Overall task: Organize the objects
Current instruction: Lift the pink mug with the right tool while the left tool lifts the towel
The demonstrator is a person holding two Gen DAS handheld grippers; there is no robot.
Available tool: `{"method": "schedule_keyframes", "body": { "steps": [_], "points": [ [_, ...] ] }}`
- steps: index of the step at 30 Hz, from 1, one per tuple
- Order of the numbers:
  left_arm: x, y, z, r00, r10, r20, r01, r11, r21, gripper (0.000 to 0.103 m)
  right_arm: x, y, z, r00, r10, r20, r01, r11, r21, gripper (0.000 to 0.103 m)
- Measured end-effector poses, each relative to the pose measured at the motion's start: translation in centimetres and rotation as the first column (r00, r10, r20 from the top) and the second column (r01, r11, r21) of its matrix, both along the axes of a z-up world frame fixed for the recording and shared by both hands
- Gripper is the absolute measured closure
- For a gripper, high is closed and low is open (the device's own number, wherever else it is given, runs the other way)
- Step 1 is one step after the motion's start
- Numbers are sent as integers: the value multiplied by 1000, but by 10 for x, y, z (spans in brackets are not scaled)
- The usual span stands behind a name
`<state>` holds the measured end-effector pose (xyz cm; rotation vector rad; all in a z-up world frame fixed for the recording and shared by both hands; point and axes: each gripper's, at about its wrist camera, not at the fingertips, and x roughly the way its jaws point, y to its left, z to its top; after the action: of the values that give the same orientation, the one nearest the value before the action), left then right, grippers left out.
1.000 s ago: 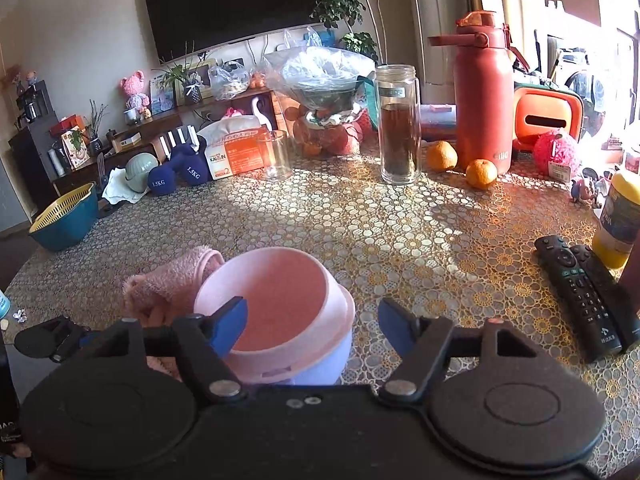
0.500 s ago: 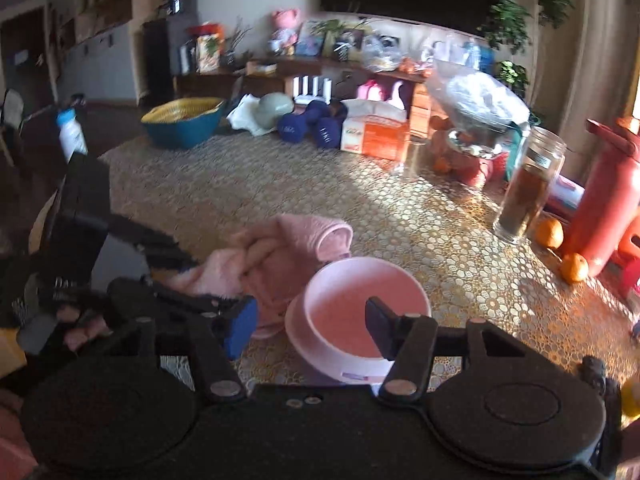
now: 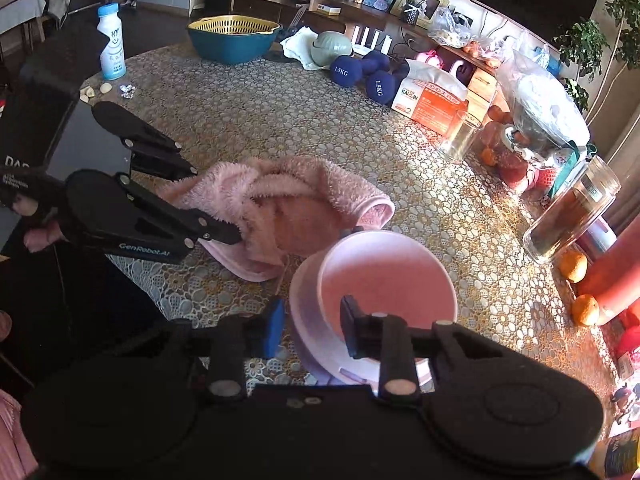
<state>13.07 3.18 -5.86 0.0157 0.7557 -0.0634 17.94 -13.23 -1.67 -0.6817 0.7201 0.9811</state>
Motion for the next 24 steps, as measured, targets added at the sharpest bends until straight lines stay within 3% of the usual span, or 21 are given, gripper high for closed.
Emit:
{"method": "schedule_keyframes", "body": {
  "steps": [3, 7, 13, 17, 20, 24],
  "points": [
    [-3, 1, 9, 1000, -6, 18, 6, 1000, -18, 74, 3, -3, 3, 1000, -22, -15, 23, 999, 24, 88],
    [-5, -2, 22, 999, -18, 48, 21, 999, -49, 75, 22, -19, 5, 983, -132, -131, 150, 979, 136, 89],
    [1, -20, 45, 993, -74, 92, 82, 992, -90, 75, 54, -60, 4, 904, -272, -330, 375, 875, 306, 89],
    [12, -40, 51, 988, -118, 97, 129, 985, -113, 75, 71, -80, -2, 833, -309, -460, 496, 786, 369, 89],
    [23, -51, 48, 987, -137, 79, 147, 980, -133, 75, 75, -88, -7, 795, -314, -519, 547, 742, 389, 89],
    [34, -60, 40, 986, -155, 61, 163, 975, -152, 75, 77, -90, -12, 766, -313, -562, 581, 712, 395, 89]
  ]
}}
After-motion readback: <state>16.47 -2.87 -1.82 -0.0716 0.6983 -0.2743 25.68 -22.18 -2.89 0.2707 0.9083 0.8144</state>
